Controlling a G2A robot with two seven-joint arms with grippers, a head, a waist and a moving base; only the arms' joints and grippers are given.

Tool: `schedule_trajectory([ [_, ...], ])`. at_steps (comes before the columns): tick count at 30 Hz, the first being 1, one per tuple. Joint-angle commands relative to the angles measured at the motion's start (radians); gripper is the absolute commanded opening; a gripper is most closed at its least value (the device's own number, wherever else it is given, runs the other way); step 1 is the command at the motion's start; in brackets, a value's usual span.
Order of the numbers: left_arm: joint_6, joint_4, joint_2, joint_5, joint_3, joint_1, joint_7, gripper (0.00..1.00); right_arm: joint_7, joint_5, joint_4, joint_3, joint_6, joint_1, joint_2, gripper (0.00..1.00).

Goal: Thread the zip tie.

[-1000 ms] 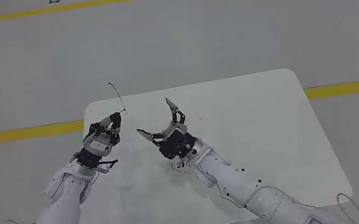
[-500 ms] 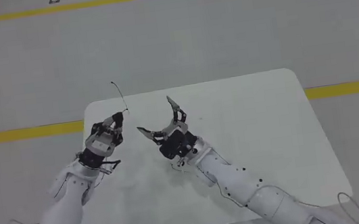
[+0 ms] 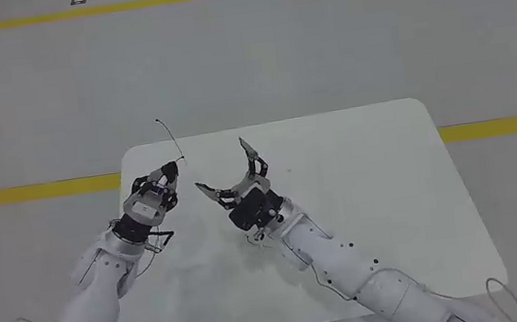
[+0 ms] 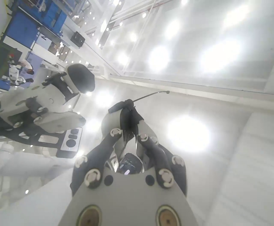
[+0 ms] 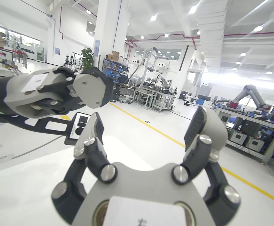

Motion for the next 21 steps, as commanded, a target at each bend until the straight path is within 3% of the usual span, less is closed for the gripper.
schedule_trajectory([
  [1,0.0,0.0,0.0,0.0,0.0,0.0,0.0,0.0,0.005,0.0,-0.004,-0.002,-0.017,0.001,-0.001,1.0],
  [5,0.0,0.0,0.0,0.0,0.0,0.0,0.0,0.0,0.001,0.0,0.001,-0.01,-0.031,0.013,-0.003,1.0],
  [7,0.0,0.0,0.0,0.0,0.0,0.0,0.0,0.0,0.002,0.0,0.005,-0.015,-0.037,0.022,-0.004,0.66],
  [9,0.0,0.0,0.0,0.0,0.0,0.0,0.0,0.0,0.006,0.0,0.007,-0.022,-0.035,0.031,-0.007,0.47],
  [21,0.0,0.0,0.0,0.0,0.0,0.0,0.0,0.0,0.002,0.0,0.047,-0.032,-0.026,0.058,-0.023,0.4],
])
